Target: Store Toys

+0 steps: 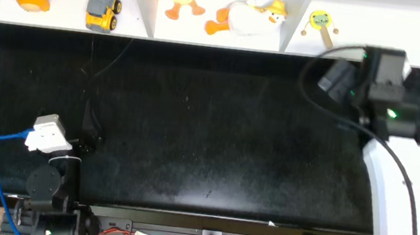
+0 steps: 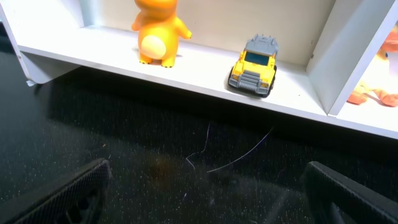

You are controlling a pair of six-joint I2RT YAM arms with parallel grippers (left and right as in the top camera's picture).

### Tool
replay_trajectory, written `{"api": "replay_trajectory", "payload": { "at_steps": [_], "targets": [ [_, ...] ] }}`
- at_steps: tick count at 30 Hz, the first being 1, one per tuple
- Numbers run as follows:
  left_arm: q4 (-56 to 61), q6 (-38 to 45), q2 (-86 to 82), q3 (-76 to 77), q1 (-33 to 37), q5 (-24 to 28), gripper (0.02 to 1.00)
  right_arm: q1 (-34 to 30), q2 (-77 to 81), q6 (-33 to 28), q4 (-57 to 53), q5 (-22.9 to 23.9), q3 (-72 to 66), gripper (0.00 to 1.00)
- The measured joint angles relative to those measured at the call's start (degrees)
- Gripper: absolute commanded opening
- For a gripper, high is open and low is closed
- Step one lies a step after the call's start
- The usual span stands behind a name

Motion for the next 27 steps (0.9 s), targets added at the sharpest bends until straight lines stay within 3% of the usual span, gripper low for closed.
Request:
{"api": "replay_trajectory", "payload": {
  "at_steps": [4, 8, 16, 21, 27],
  "targets": [
    [0.0, 0.0, 0.0, 0.0, 0.0, 0.0, 0.998, -5.4, -4.6, 11.4, -8.1, 0.9, 0.0, 0.996],
    [0.0, 0.0, 0.0, 0.0, 0.0, 0.0, 0.996, -12.7, -6.0, 16.6, -11.2, 1.2, 0.0, 0.996],
    [0.0, 0.0, 0.0, 0.0, 0.0, 0.0, 0.998, -26.2, -5.6, 18.9, -11.3, 1.8, 0.0, 0.998],
    [0.0, 0.0, 0.0, 0.0, 0.0, 0.0, 0.998, -34.4, -1.3, 18.3, -10.7, -0.8, 0.0, 0.993],
    [0.0, 0.0, 0.0, 0.0, 0.0, 0.0, 0.998, -37.2, 8.0, 17.0, -9.2, -2.3, 0.0, 0.993]
  ]
}}
